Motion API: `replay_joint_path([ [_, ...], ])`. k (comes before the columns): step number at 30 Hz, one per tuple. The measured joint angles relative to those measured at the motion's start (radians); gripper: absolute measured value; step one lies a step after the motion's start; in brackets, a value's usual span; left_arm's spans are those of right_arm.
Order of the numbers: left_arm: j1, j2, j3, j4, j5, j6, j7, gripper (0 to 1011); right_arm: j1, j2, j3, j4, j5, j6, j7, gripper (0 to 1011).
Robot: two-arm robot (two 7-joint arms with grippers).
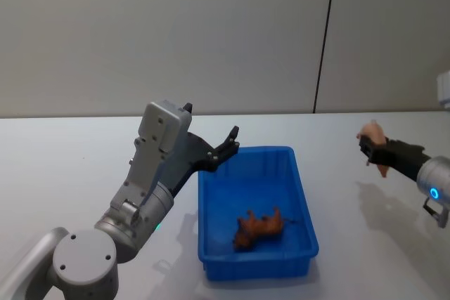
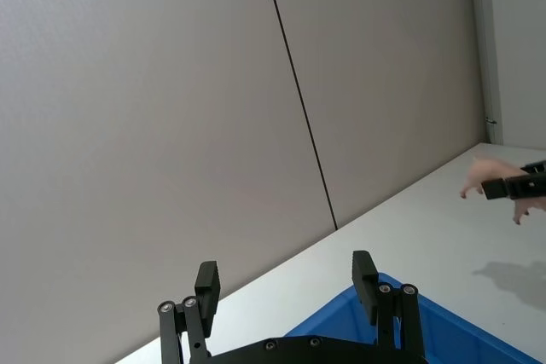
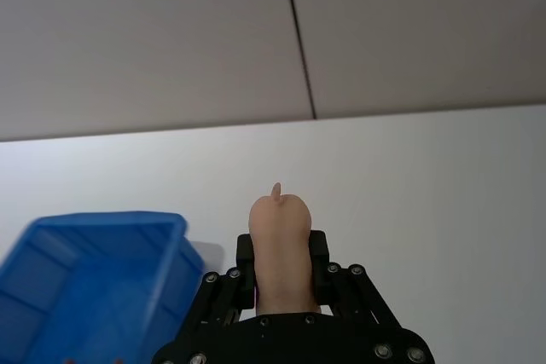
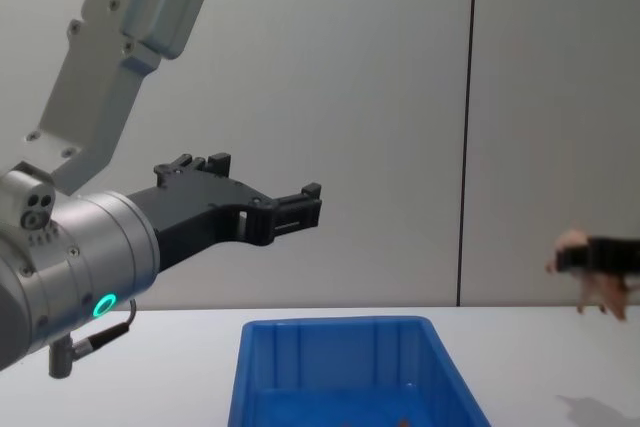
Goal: Pick up the two dolls from the table and place them into the box.
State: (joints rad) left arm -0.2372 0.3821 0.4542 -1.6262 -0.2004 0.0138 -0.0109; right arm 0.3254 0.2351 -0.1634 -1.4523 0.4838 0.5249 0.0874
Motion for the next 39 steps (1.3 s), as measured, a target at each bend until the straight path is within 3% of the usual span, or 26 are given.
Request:
replay_joint_path([
  [10,0.000,0.000,0.000,0.000,0.000,0.000,0.000,999,0.022,-0.003,-0.006,-0.031,0.037,0.003,0.109,351],
  [20,0.000,0.000,0.000,0.000,0.000,0.000,0.000,999,0.060,-0.017,-0.026,-0.028,0.076,0.078,0.225,351],
  [30,0.000,0.000,0.000,0.000,0.000,0.000,0.000,999,0.097,-0.037,-0.056,0.015,0.086,0.187,0.278,351],
  [39,0.000,0.000,0.000,0.000,0.000,0.000,0.000,999,0.127,-0.059,-0.089,0.067,0.049,0.264,0.282,351],
])
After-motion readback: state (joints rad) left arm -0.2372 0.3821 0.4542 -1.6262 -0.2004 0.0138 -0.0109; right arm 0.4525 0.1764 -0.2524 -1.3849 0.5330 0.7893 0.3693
